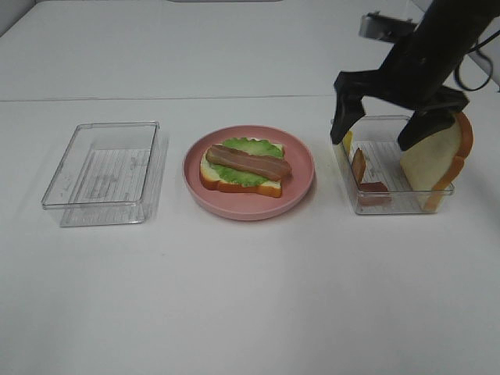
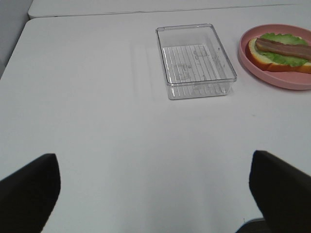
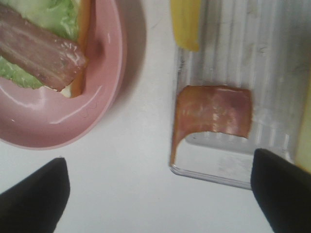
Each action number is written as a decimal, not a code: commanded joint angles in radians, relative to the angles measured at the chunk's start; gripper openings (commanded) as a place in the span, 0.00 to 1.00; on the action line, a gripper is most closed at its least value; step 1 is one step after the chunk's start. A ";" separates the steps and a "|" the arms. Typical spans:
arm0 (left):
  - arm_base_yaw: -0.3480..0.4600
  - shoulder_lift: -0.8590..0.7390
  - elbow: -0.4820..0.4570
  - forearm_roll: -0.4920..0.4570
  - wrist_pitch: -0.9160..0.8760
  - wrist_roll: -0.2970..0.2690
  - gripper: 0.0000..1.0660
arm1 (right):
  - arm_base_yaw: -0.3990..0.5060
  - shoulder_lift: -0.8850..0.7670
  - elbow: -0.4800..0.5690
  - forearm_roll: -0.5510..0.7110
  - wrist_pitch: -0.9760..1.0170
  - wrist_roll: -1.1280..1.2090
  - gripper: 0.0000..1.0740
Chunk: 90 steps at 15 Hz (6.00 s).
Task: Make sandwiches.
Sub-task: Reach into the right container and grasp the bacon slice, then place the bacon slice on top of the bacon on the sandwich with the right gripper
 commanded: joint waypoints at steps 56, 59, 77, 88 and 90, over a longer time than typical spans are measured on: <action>-0.002 -0.021 0.003 -0.013 -0.005 -0.006 0.92 | 0.232 0.162 -0.338 0.543 -0.091 -0.166 0.00; -0.002 -0.021 0.003 -0.013 -0.005 -0.006 0.92 | 0.240 0.257 -0.392 0.548 -0.063 -0.164 0.00; -0.002 -0.021 0.003 -0.013 -0.005 -0.006 0.92 | 0.235 0.338 -0.392 0.003 -0.140 -0.029 0.00; -0.002 -0.021 0.003 -0.013 -0.005 -0.006 0.92 | 0.236 0.338 -0.392 -0.058 -0.140 0.008 0.15; -0.002 -0.021 0.003 -0.013 -0.005 -0.006 0.92 | 0.236 0.336 -0.392 -0.058 -0.139 0.006 0.58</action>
